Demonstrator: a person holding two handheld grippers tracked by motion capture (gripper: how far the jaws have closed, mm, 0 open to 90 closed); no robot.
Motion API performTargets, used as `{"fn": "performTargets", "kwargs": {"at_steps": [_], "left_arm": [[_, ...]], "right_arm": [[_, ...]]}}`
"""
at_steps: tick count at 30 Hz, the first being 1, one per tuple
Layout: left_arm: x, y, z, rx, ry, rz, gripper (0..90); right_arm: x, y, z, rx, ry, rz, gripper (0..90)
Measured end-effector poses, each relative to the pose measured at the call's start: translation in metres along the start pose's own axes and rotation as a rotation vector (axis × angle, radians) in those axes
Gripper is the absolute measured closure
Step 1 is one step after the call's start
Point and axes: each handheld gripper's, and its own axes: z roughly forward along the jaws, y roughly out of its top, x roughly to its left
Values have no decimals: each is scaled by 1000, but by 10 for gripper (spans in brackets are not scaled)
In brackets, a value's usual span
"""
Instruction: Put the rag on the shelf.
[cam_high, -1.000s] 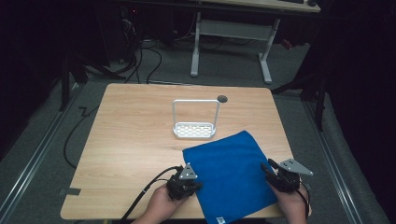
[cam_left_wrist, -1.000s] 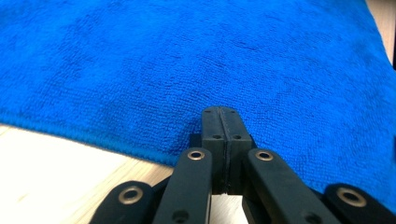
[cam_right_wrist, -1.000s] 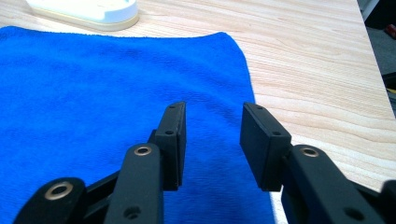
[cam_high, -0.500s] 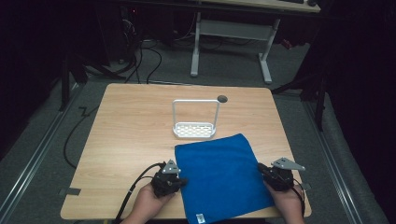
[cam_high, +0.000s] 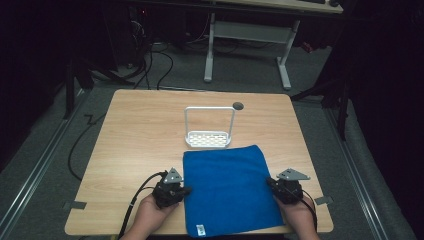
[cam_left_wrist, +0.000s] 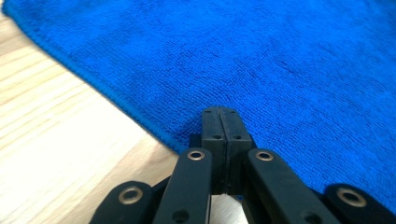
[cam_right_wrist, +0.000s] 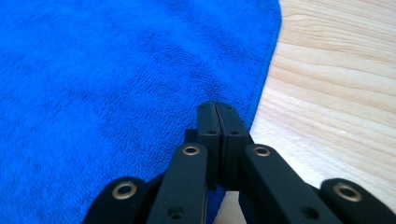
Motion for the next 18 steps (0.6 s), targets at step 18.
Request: {"fn": "performTargets", "kwargs": {"at_steps": [18], "left_arm": [[25, -24, -30, -14, 43, -51, 900]], "right_arm": [[37, 2, 0, 3, 101, -69, 886]]}}
